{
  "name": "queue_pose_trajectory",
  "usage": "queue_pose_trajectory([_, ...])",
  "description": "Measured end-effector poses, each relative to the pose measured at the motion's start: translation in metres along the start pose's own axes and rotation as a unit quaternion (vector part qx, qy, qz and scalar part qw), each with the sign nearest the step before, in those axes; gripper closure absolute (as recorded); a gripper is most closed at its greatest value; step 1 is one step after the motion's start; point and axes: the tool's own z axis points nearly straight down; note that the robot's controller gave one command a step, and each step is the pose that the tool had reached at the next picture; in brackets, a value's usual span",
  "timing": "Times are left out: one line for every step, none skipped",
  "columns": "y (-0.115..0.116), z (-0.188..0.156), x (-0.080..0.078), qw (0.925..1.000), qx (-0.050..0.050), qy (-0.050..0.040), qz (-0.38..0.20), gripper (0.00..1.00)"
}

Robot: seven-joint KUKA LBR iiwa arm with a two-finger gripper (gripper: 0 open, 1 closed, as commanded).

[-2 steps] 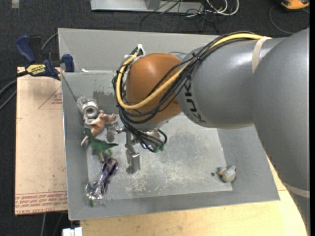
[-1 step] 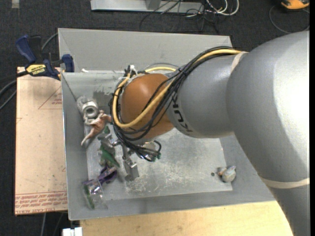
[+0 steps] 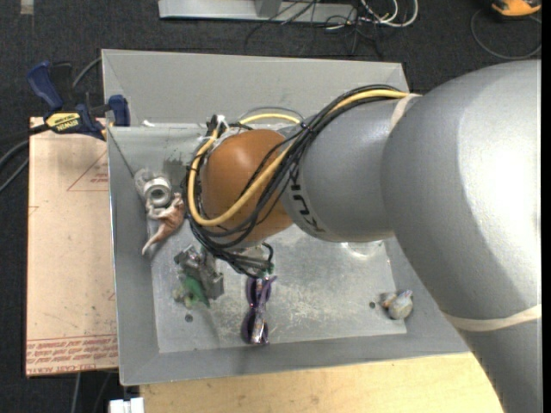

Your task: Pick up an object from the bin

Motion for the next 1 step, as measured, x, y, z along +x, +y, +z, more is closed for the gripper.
queue_pose_trajectory([0.0,0.0003,0.0004,1.0,0.0,0.0007,0.0,1.0])
